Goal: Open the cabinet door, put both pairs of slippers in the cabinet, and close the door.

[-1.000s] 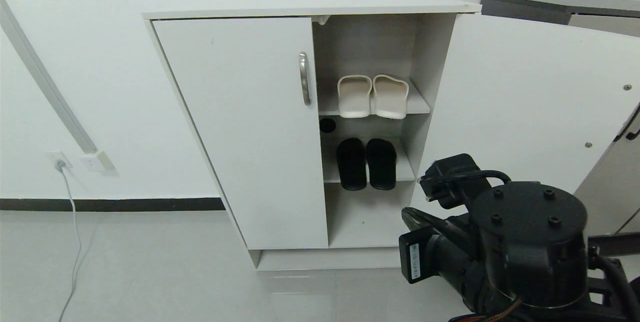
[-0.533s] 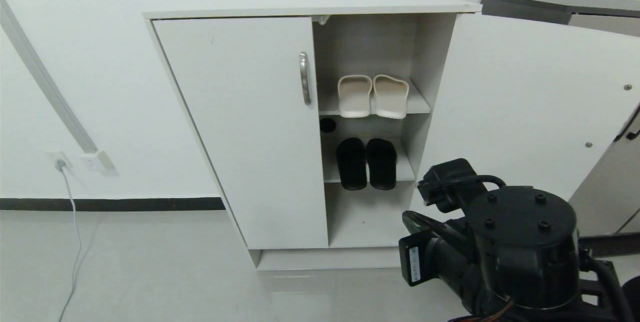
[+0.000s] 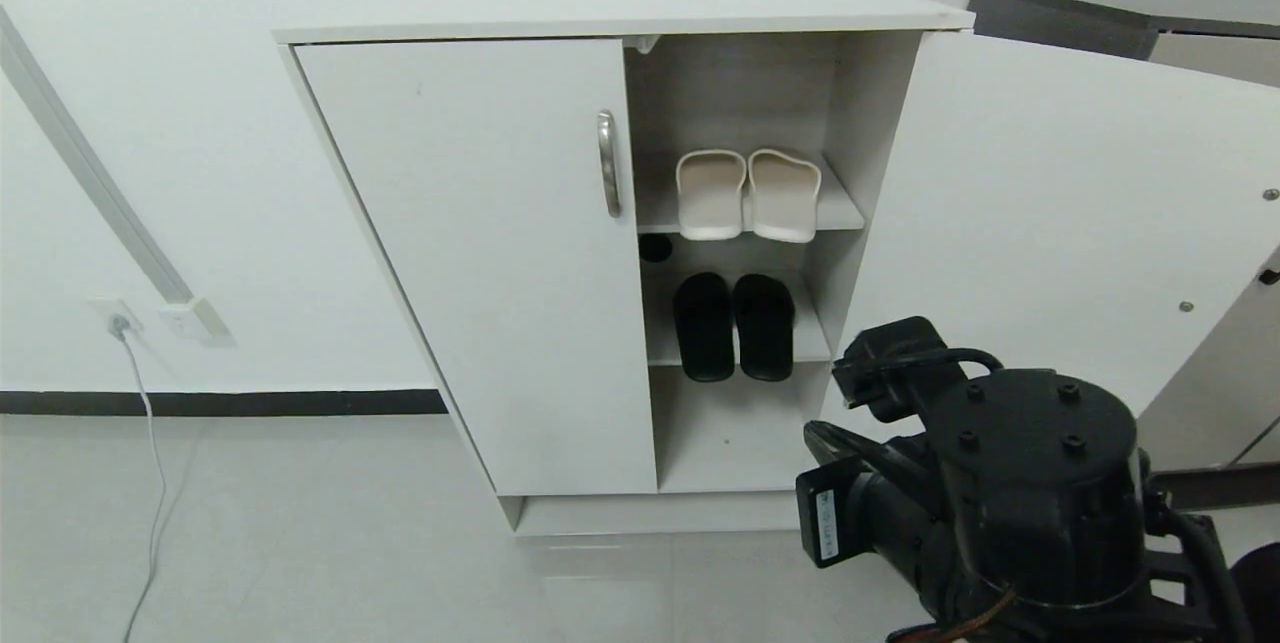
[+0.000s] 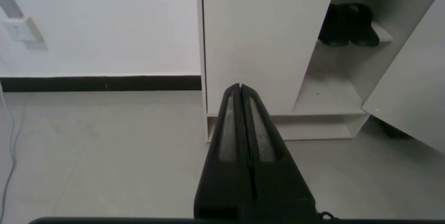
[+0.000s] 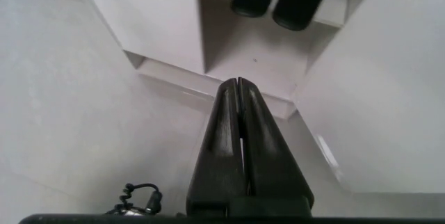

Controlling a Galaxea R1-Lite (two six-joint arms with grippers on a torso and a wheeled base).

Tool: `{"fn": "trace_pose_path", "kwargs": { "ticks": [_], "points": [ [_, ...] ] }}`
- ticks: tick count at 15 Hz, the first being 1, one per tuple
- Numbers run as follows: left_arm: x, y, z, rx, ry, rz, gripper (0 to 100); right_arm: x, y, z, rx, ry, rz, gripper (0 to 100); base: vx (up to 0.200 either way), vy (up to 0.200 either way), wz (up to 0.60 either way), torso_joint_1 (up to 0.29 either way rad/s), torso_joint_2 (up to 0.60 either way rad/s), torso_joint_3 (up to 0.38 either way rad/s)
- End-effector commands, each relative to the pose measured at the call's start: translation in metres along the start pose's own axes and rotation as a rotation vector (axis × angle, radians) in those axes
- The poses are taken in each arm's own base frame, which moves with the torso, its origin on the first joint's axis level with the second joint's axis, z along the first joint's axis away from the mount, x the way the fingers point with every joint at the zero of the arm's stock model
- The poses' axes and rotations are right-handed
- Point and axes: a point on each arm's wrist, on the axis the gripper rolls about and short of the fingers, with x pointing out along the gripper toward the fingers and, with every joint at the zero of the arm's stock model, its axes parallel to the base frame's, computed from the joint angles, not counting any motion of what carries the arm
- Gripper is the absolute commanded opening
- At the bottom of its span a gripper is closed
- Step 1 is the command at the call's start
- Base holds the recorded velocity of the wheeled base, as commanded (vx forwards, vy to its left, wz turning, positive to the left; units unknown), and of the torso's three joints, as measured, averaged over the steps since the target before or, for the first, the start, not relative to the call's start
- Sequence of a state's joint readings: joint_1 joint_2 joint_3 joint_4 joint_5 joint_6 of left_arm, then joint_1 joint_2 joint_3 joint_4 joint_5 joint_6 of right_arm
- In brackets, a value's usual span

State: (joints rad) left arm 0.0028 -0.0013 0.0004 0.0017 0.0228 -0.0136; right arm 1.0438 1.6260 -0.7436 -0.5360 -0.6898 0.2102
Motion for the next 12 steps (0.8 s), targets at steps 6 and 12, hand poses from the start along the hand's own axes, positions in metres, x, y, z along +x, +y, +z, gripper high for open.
{"fn": "trace_pose_path", "kwargs": {
  "ticks": [6, 12],
  "points": [
    [0.0001, 0.0, 0.0003, 0.0, -0.001, 0.001, 0, -0.0007, 0.0009, 0.0002, 0.003, -0.004, 0.006, 0, 0.0, 0.0, 0.0, 0.062, -0.5, -0.369],
    [0.0001, 0.0, 0.0003, 0.0, -0.001, 0.001, 0, -0.0003, 0.0011, -0.0002, 0.0, -0.003, 0.004, 0, 0.0, 0.0, 0.0, 0.134, -0.46, -0.334]
  ]
}}
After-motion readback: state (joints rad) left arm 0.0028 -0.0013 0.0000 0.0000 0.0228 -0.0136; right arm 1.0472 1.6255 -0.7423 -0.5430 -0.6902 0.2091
